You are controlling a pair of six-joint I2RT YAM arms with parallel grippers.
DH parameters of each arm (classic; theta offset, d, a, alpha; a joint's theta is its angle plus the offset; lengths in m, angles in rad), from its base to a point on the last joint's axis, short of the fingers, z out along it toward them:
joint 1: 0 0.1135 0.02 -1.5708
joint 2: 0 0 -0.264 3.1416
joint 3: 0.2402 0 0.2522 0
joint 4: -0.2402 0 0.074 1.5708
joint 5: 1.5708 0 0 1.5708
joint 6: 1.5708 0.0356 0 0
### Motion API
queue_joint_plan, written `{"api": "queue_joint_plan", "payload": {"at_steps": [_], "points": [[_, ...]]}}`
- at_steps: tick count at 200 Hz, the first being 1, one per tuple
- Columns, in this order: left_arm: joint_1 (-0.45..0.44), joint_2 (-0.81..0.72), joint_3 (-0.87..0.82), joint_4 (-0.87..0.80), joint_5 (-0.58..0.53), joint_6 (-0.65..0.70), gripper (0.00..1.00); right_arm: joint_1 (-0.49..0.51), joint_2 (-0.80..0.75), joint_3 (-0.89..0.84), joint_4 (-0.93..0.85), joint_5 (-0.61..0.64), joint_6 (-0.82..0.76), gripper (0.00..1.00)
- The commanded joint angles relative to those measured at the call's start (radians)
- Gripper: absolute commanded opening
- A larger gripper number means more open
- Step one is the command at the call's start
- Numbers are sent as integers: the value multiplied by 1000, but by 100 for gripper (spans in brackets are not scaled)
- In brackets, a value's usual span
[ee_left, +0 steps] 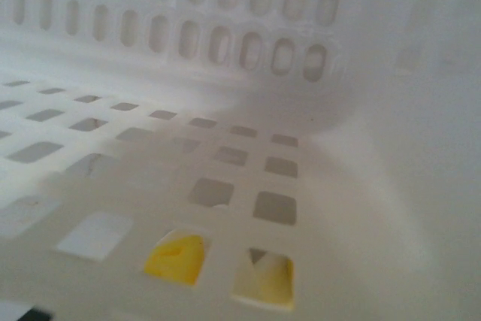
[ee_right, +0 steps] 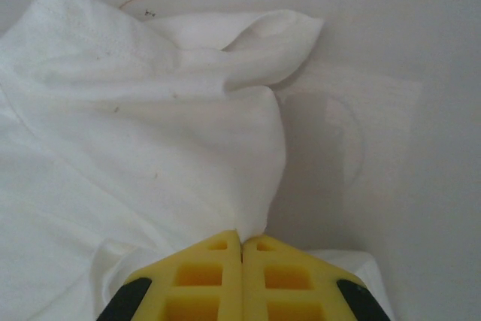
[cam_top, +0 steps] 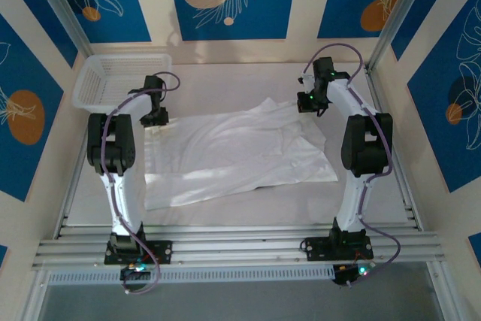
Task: Fold the inside-out t-shirt
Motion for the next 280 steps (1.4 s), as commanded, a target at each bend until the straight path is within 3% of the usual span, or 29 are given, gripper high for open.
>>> {"api": "queue_joint_plan", "payload": {"at_steps": [1,25,84,128,183,213,243,280], "points": [[28,-3,3,-16,-1,-4,22,-5,-56,-11,-20,-10,-1,0],[28,-13,2,-15,-22,-4,6,-12,-68,-29,-2,9,8,0],[38,-95,9,-37,-150,-34,1,-135,-76,-83,54,61,227,0],[48,-130,-17,5,-6,-69,0,-144,-55,-85,41,6,207,0],[19,-233,-136,178,323,-110,0,-118,-45,-55,30,-64,207,0],[-41,-235,-225,302,311,-81,0,-113,-48,-56,32,-93,215,0],[-47,-208,-260,362,227,-78,0,-115,-47,-54,22,-95,208,0],[-53,-260,-327,487,225,-70,0,-119,-55,-63,29,-111,216,0]]}}
